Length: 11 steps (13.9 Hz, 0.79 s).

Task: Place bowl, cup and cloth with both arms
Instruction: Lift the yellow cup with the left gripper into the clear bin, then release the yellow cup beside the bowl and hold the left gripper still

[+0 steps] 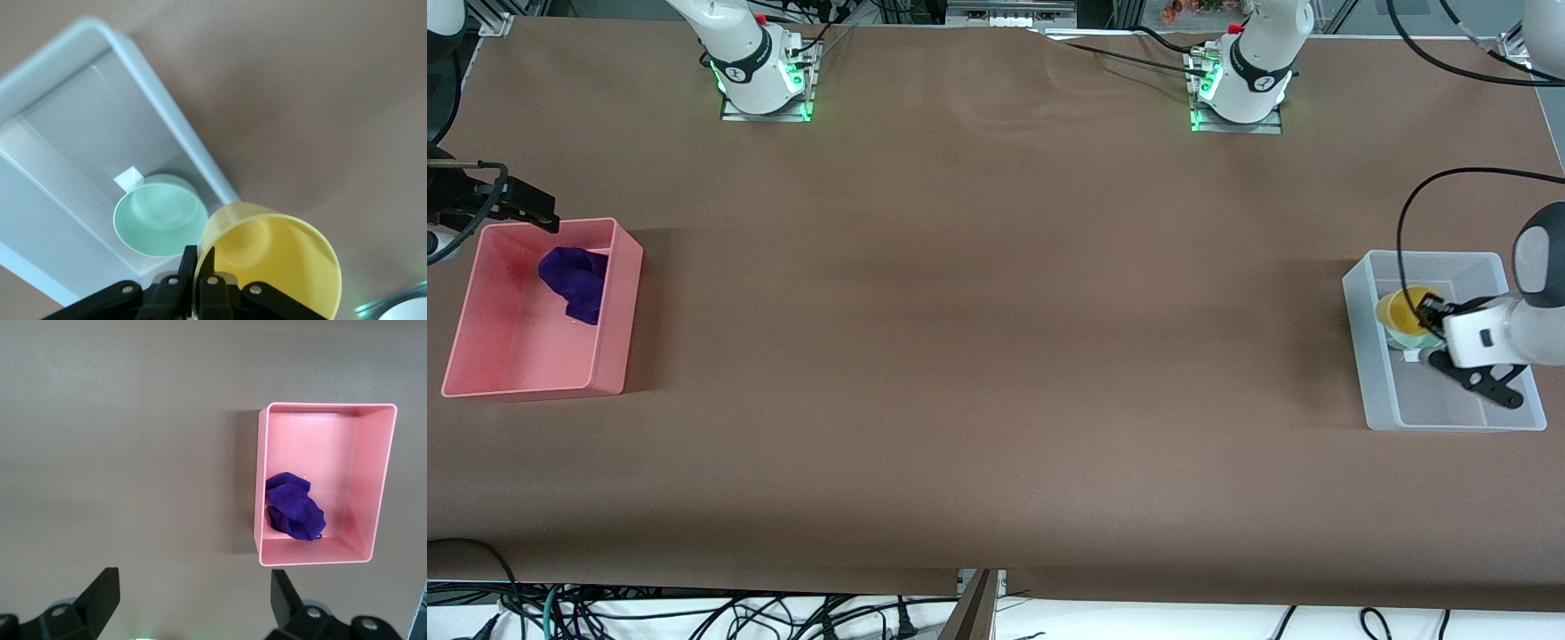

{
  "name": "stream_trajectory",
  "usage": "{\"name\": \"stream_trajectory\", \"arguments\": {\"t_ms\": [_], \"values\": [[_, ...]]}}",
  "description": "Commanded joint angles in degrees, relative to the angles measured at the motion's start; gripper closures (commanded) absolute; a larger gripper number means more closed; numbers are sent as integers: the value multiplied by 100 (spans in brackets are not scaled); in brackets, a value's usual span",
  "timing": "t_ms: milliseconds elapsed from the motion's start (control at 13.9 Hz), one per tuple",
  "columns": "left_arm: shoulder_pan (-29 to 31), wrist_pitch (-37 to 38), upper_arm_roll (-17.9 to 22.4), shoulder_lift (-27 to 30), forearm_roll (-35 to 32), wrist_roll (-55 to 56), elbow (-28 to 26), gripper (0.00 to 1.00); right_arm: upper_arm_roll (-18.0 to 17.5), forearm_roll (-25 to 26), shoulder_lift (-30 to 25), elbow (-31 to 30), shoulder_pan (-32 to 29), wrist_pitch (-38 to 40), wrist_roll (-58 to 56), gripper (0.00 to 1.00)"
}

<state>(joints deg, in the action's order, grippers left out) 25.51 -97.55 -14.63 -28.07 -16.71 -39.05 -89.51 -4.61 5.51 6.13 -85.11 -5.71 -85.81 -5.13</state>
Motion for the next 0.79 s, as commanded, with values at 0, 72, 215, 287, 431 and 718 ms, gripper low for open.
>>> {"name": "stream_trajectory", "arguments": {"t_ms": [0, 72, 215, 287, 431, 718], "values": [[698, -824, -75, 250, -87, -795, -865, 100, 39, 12, 37, 170, 44, 126, -85, 0], [857, -1157, -75, 258, -87, -997, -1119, 100, 39, 20, 54, 179, 44, 109, -85, 0], [1156, -1703, -84, 258, -78, -1131, -1524, 100, 39, 12, 90, 223, 44, 135, -93, 0], [1158, -1854, -84, 250, -78, -1131, -1630, 100, 39, 12, 90, 232, 44, 135, -111, 0], [1166, -1899, -84, 162, -9, -1131, -1631, 100, 39, 12, 90, 232, 44, 126, -111, 0], [1166, -1987, -84, 109, 18, -1131, -1614, 100, 30, -6, 90, 232, 44, 126, -94, 0]]}}
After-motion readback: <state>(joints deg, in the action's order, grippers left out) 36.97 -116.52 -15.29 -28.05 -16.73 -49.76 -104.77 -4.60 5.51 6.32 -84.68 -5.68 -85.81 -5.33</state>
